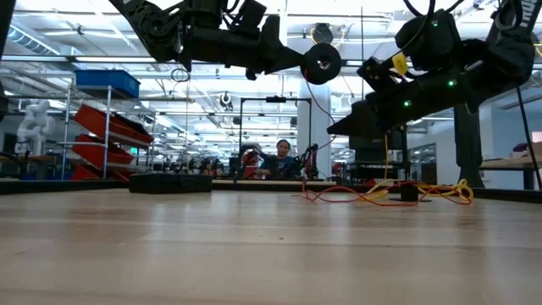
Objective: Coil cords
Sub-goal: Coil the red wire onto the black spool
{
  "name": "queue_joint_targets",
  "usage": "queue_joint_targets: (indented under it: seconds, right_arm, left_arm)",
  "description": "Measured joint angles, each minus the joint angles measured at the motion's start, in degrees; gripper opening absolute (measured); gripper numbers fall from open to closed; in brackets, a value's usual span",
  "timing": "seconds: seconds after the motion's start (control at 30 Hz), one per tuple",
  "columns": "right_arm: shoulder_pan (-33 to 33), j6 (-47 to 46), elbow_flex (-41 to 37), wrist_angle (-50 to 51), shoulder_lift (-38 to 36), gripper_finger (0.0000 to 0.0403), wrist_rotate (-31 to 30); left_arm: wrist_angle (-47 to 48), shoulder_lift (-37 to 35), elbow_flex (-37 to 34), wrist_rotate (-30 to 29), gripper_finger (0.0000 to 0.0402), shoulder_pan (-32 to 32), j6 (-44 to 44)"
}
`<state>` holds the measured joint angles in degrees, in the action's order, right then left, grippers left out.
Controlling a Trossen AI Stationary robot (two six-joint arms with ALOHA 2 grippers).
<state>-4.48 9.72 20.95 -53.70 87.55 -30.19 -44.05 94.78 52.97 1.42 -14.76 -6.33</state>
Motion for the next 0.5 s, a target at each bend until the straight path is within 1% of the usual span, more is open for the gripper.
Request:
queue_joint_targets:
  seconds: [0.1, 0.23, 0.43, 0.5]
  right_arm:
    - [-0.9, 0.0, 0.0, -0.5, 0.0, 0.0002, 2.3]
    - [-2.6, -2.2, 0.0, -0.3, 0.0, 0.0001, 3.0]
    - [-4.2, -6.2, 0.0, 2.6, 0.0, 0.0001, 3.1]
    - [-4.5, -7.1, 0.0, 3.3, 0.0, 0.0001, 3.1]
  left_arm:
    - [0.0, 0.0, 0.0, 1.7, 0.0000, 0.0, 0.0]
    - [1.4, 0.0, 0.0, 5.6, 0.0000, 0.0, 0.0]
    - [9.6, -0.3, 0.0, 14.6, 0.0000, -1.2, 0.0]
    - [12.2, -0.3, 0.0, 15.3, 0.0000, -1.5, -0.4]
